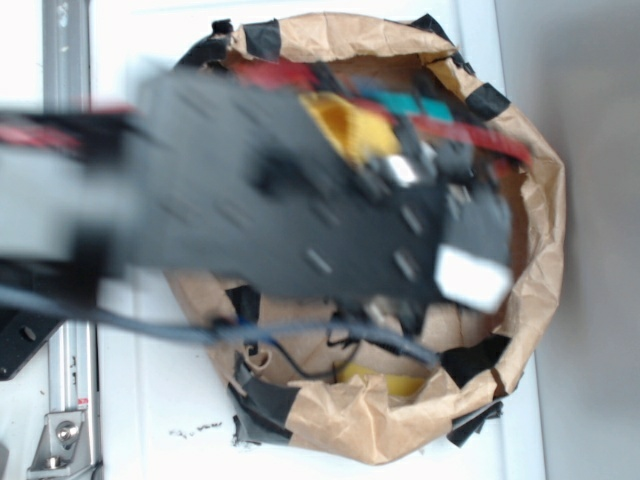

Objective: Grab the blue sponge.

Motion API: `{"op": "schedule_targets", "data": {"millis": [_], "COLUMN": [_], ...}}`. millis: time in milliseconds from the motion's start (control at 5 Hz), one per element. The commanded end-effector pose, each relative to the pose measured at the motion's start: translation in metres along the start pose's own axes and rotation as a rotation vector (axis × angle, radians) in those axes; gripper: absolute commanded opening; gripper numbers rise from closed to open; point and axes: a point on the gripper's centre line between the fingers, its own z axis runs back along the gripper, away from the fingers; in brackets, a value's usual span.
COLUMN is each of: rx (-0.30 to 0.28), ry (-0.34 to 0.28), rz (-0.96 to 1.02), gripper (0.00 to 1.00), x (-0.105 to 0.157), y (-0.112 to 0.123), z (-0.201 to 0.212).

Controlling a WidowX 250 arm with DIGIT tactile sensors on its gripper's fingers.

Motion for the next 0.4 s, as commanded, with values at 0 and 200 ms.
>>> {"op": "schedule_targets", "data": {"millis": [0,200], "rx": [-0.005,-0.014], "ry": [-0.013,0.006], "rz": [0.464,0.481], "gripper": [0.00,0.00], "x": [-0.0018,0.0014], "y": [-0.0063,-0.0078], "z": [0.0525,0.0463]}}
